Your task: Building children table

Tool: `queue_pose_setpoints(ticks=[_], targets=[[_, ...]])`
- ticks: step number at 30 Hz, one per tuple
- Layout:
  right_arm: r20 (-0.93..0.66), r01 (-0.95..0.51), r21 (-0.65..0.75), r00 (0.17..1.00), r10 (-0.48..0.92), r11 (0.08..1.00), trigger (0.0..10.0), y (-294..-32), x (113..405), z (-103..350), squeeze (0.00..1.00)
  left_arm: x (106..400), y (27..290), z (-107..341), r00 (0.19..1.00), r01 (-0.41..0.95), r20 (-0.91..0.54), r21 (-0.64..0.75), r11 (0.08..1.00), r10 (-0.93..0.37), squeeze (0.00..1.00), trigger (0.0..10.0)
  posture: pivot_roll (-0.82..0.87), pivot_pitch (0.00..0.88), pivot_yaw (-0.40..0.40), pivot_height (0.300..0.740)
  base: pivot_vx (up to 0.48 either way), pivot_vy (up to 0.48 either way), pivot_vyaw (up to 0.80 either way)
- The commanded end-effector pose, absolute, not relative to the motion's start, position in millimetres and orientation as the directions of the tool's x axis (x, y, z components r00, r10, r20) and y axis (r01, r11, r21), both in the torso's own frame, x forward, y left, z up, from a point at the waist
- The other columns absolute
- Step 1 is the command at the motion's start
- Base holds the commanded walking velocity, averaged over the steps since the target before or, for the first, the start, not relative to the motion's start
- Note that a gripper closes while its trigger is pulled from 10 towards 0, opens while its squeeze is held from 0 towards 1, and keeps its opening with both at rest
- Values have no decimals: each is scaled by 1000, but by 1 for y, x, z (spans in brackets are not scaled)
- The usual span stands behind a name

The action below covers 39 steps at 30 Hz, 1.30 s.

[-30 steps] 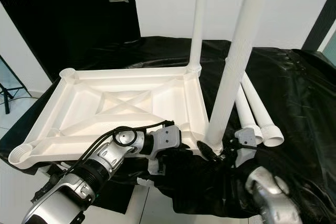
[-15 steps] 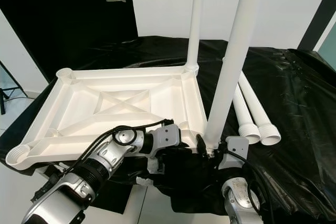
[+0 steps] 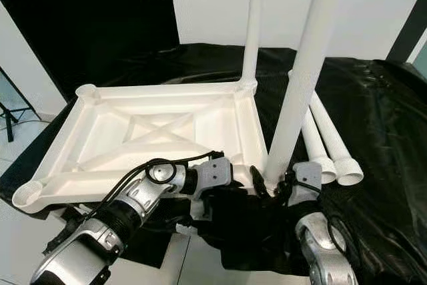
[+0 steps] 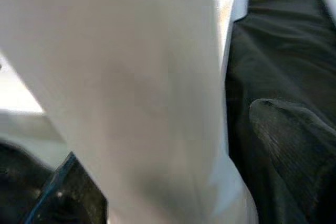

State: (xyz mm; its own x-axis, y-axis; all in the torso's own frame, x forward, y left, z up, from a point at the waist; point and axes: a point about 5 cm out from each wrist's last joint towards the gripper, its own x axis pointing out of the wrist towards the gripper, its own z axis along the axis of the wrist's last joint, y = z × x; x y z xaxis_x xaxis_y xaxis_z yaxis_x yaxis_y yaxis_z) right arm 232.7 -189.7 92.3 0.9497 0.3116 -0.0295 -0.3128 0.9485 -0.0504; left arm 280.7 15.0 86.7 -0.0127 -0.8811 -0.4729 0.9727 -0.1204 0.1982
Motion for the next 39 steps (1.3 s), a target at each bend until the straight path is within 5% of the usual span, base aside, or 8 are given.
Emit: queue_pose_setpoints(ticks=[1,7,8,20,26,35,39], targets=[[-48,-365,-34,930,364,930,10000,-195,231,88,0,254,40,31,-121,992,-615,-40,-123,-779,0,10000,161,0,-23,740,0,0,0],[-89,-500,-33,864,496,865,10000,-193,229,86,0,255,41,31,-117,992,-617,-39,-119,-778,0,10000,165,0,-21,740,0,0,0],[-91,-519,-30,852,515,854,0,-194,230,86,0,255,42,31,-116,992,-617,-38,-118,-778,0,10000,167,0,-21,740,0,0,0],[-107,-568,-35,820,562,822,0,-197,229,84,0,256,43,31,-115,992,-619,-36,-119,-777,0,10000,163,0,-15,740,0,0,0],[-94,-122,-93,989,113,988,0,-201,227,83,0,257,43,33,-115,992,-619,-33,-121,-777,0,10000,172,0,-19,740,0,0,0],[-10,175,-56,984,-175,983,0,-213,218,90,0,257,45,32,-116,992,-623,-35,-121,-774,0,10000,176,0,-14,740,0,0,0],[-14,175,-50,984,-175,983,0,-210,219,90,0,257,45,32,-115,992,-624,-33,-121,-773,0,10000,174,0,-13,740,0,0,0]])
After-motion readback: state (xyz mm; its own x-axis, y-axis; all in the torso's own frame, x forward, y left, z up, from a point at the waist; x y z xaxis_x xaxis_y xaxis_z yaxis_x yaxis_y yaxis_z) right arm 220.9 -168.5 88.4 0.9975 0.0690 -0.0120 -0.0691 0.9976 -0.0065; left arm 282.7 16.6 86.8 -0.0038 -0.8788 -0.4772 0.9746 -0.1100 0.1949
